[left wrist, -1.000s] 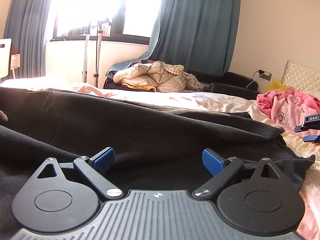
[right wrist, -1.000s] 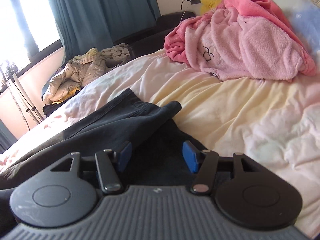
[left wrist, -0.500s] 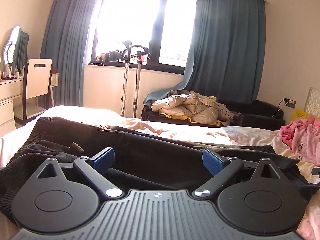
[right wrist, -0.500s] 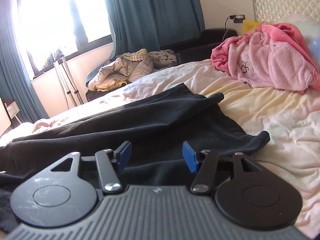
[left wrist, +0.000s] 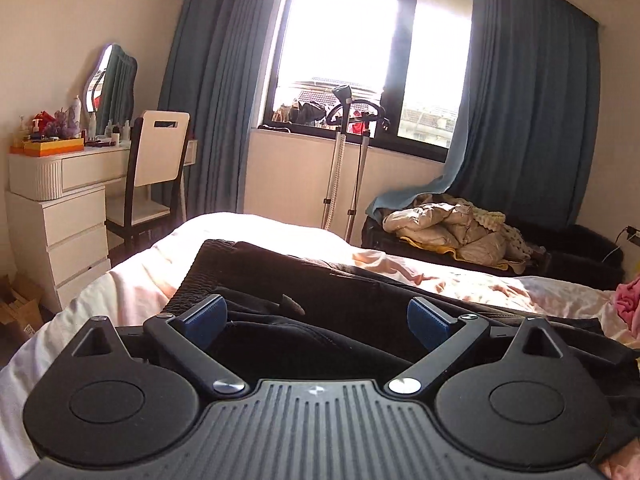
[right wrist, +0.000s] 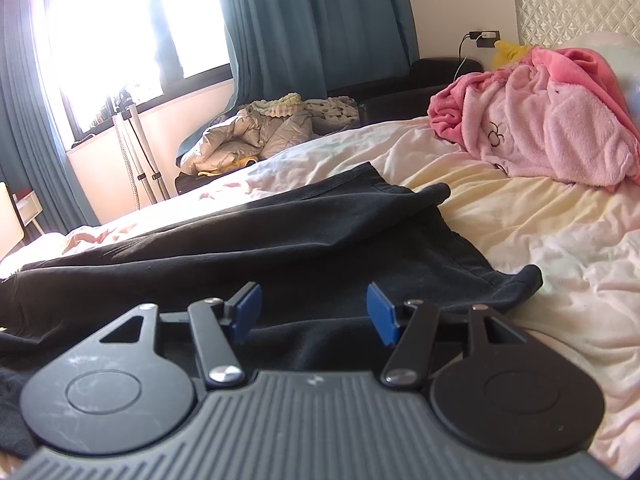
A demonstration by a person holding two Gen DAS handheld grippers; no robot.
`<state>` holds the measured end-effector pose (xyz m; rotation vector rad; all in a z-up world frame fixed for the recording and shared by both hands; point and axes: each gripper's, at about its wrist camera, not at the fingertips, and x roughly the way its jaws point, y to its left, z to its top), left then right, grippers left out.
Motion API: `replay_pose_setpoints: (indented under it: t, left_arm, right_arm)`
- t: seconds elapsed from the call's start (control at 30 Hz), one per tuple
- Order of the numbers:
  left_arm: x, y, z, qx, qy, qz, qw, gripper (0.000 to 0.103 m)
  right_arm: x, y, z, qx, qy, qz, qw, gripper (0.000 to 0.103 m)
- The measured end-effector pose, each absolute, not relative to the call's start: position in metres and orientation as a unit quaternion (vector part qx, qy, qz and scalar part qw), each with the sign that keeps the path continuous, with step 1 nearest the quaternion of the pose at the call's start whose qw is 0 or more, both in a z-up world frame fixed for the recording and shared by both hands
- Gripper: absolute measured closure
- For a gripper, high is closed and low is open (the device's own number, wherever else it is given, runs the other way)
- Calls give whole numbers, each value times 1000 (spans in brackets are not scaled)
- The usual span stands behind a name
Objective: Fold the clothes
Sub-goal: 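Grasp the waistband with the left gripper while the right gripper grasps the leg hems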
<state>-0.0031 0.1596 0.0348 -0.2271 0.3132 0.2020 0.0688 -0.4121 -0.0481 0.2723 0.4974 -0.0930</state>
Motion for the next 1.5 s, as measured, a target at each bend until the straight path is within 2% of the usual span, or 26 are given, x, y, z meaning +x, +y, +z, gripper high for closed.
replay_pose_setpoints:
  t: [0.3, 0.43, 0.67, 0.8, 1.0, 1.13, 1.5]
  left_arm:
    - [-12, 214, 15, -282, 185, 137, 931, 5]
    - [-18, 229, 7, -340, 198, 124, 911, 5]
    - [-19, 245, -4, -396, 226, 138, 879, 4]
    - [-18, 252, -12, -424, 245, 149, 859, 4]
    - [-34, 291, -60, -601, 239, 120, 753, 3]
    - [-38, 298, -72, -631, 241, 121, 727, 2]
    - [-1, 292, -107, -653, 327, 61, 681, 2]
  right_arm:
    - [71, -425, -57, 161, 258, -59, 951, 38]
    - [72, -443, -64, 219, 262, -78, 937, 27]
    - [67, -495, -100, 407, 259, -126, 867, 26]
    - [54, -520, -120, 522, 230, -133, 810, 26]
    - [40, -541, -154, 657, 188, -129, 718, 25]
    - [44, -547, -160, 668, 177, -130, 711, 25]
    - [71, -554, -170, 609, 174, -144, 760, 30]
